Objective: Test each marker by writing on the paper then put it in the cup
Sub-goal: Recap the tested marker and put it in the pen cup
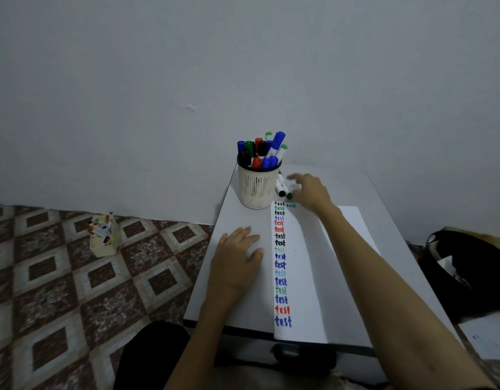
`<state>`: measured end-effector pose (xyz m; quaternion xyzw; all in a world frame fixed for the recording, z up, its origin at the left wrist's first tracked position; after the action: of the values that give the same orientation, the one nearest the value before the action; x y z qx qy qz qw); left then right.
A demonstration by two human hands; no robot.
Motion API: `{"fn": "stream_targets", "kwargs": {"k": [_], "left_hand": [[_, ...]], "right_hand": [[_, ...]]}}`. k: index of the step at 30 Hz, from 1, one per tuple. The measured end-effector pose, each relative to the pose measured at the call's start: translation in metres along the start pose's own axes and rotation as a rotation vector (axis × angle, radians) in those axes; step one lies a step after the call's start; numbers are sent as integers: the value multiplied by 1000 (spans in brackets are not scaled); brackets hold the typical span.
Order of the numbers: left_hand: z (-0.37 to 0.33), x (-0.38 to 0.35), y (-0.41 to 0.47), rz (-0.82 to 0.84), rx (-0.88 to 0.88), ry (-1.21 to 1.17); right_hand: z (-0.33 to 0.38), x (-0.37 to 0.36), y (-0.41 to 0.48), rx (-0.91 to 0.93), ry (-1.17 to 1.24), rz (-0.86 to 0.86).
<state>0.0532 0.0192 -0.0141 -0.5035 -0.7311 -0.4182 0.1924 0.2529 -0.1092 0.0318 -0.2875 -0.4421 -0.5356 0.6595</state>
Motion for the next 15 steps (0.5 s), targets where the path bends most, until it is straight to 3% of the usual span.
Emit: {"fn": "stream_targets", "kwargs": {"k": [3,9,15], "left_hand": [[0,0,1,11,-2,5],[2,-1,1,19,11,8],[1,1,0,4,0,3]], "right_hand": [[-6,-20,-5,52,-151,-40],[-10,-9,-9,58,40,-266],[-27,38,-50,-81,808,-745]]}}
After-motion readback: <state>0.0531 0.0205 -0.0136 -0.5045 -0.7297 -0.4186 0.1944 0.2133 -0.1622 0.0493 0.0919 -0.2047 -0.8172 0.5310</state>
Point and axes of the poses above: each hand's wrist, its own y-axis towards the middle knuckle, its own x-axis out of the back of the hand, z = x × y, the point moved 7 cm from there along y, towards the middle knuckle, and after that the axes turned 3 degrees about -x, right-handed, at the moved point
